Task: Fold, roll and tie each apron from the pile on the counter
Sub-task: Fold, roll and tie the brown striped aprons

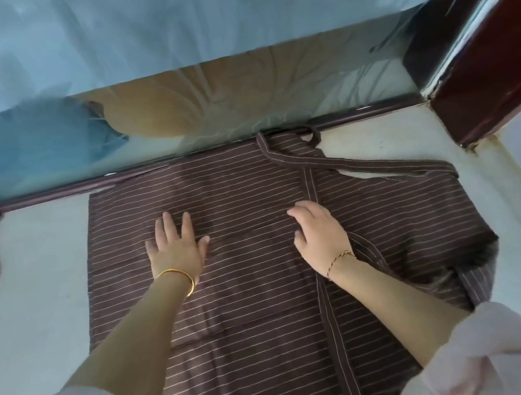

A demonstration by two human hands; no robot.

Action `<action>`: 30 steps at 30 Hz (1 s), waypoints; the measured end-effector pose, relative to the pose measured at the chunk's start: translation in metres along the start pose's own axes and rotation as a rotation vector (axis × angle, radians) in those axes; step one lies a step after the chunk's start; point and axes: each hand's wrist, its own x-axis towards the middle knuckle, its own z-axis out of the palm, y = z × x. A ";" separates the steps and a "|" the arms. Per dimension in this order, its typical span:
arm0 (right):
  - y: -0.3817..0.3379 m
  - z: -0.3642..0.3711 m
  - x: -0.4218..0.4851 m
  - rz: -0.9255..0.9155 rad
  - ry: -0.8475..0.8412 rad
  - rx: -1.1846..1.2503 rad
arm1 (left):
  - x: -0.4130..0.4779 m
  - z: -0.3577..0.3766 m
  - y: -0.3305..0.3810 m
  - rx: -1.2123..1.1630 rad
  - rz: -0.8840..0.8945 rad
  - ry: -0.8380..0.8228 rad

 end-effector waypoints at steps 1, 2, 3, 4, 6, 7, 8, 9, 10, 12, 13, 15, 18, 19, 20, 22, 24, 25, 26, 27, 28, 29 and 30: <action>0.001 -0.004 -0.006 0.026 0.088 0.016 | -0.011 -0.002 0.003 -0.021 0.025 0.098; 0.003 -0.007 -0.014 0.065 0.154 0.022 | -0.023 -0.002 0.011 -0.060 0.076 0.174; 0.006 -0.011 -0.021 0.113 0.193 0.029 | -0.036 -0.002 0.021 -0.115 0.146 0.205; 0.010 -0.014 -0.032 0.160 0.207 0.042 | -0.053 0.000 0.031 -0.170 0.225 0.190; 0.020 -0.019 -0.051 0.237 0.207 0.072 | -0.082 0.007 0.052 -0.220 0.387 0.084; 0.025 -0.022 -0.059 0.267 0.216 0.093 | -0.093 0.011 0.061 -0.222 0.455 0.021; 0.030 -0.025 -0.071 0.298 0.232 0.118 | -0.105 0.015 0.068 -0.219 0.507 -0.033; 0.035 -0.028 -0.080 0.323 0.250 0.139 | -0.115 0.017 0.075 -0.219 0.534 -0.083; 0.038 -0.031 -0.090 0.344 0.253 0.151 | -0.124 0.018 0.082 -0.228 0.549 -0.138; 0.044 -0.033 -0.113 0.369 0.178 0.145 | -0.143 0.021 0.096 -0.285 0.540 -0.293; 0.047 -0.033 -0.122 0.363 0.099 0.118 | -0.152 0.022 0.102 -0.315 0.526 -0.376; 0.048 -0.031 -0.143 0.339 -0.072 0.028 | -0.170 0.024 0.113 -0.280 0.547 -0.494; 0.046 -0.027 -0.168 0.266 -0.213 -0.060 | -0.193 0.030 0.120 -0.182 0.596 -0.538; 0.045 -0.026 -0.179 0.229 -0.231 -0.074 | -0.203 0.033 0.121 -0.182 0.598 -0.536; 0.042 -0.026 -0.187 0.192 -0.232 -0.078 | -0.211 0.036 0.121 -0.184 0.594 -0.535; 0.040 -0.023 -0.204 0.132 -0.208 -0.074 | -0.228 0.042 0.122 -0.141 0.596 -0.546; 0.039 -0.021 -0.217 0.104 -0.207 -0.080 | -0.244 0.052 0.124 -0.056 0.614 -0.511; 0.039 -0.018 -0.223 0.097 -0.215 -0.085 | -0.252 0.059 0.124 -0.019 0.616 -0.472; 0.041 -0.016 -0.230 0.088 -0.223 -0.086 | -0.261 0.066 0.126 0.014 0.603 -0.429; 0.043 -0.013 -0.236 0.080 -0.234 -0.086 | -0.269 0.074 0.127 0.040 0.579 -0.382; 0.045 -0.010 -0.241 0.069 -0.253 -0.086 | -0.276 0.081 0.129 0.052 0.556 -0.331; 0.047 -0.007 -0.245 0.052 -0.274 -0.085 | -0.280 0.088 0.131 0.044 0.540 -0.269; 0.049 -0.005 -0.249 0.030 -0.292 -0.085 | -0.285 0.091 0.132 0.021 0.521 -0.218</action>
